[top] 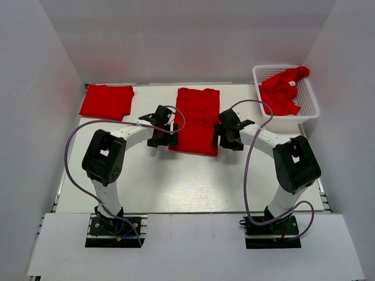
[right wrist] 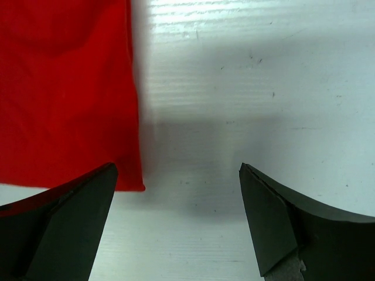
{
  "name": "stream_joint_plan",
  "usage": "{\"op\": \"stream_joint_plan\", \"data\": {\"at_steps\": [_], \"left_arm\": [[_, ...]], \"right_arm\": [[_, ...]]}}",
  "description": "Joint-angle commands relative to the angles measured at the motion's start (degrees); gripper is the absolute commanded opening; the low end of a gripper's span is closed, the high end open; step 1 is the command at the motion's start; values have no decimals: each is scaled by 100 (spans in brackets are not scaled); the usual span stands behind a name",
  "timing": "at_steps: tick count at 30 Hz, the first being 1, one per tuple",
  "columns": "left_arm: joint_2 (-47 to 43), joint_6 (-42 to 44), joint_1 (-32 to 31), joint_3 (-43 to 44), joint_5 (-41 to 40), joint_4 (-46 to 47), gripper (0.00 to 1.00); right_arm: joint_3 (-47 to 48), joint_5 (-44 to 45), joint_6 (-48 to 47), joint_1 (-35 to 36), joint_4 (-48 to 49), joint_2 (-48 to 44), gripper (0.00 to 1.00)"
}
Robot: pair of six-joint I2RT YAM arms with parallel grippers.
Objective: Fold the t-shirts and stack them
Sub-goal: Grab one side of the 2/3 rectangular tshirt with both arms
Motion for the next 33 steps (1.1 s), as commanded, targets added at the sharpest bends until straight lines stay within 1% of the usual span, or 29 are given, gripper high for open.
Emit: {"op": "stream_joint_plan", "data": {"at_steps": [1,9,12,13,14,16,17,19,20,21,23,24,26,27,30,33], "left_arm": [[-13,-15,-29,138,-43,172,100],[163,-15,-81,-152,-157,232,100],[286,-67,-134,-205,-96,286,94],[286,-68,-134,-266,-43,286,92],[347,-68,-134,-267,-43,286,88],[348,-68,-187,-345,80,364,83],[348,-68,-187,-424,228,478,77],[348,-68,-240,-503,300,541,70],[348,-68,-240,-565,361,610,66],[348,-68,-240,-565,414,672,59],[348,-68,-292,-627,466,672,46],[348,-68,-292,-627,467,733,34],[400,-121,-292,-679,624,734,18],[400,-121,-292,-741,677,873,1],[322,-121,-345,-872,730,963,0],[-125,-190,-398,-1109,652,963,0]], "right_arm": [[230,427,292,76,134,154,90],[388,322,336,269,231,725,90],[458,261,397,357,214,831,90],[450,252,450,383,197,831,89],[459,243,537,436,188,848,84],[450,287,826,480,39,875,78],[450,270,915,524,3,875,71],[415,305,1091,559,-58,892,57],[362,261,1292,568,-137,893,55],[336,234,1355,594,-138,893,44],[134,77,1522,612,-24,849,33],[64,6,1601,603,72,814,20],[-130,-187,1645,630,248,770,10],[-148,-205,1663,630,293,752,0],[-253,-275,1637,665,354,647,0],[-394,-267,1540,682,294,366,0]]}}
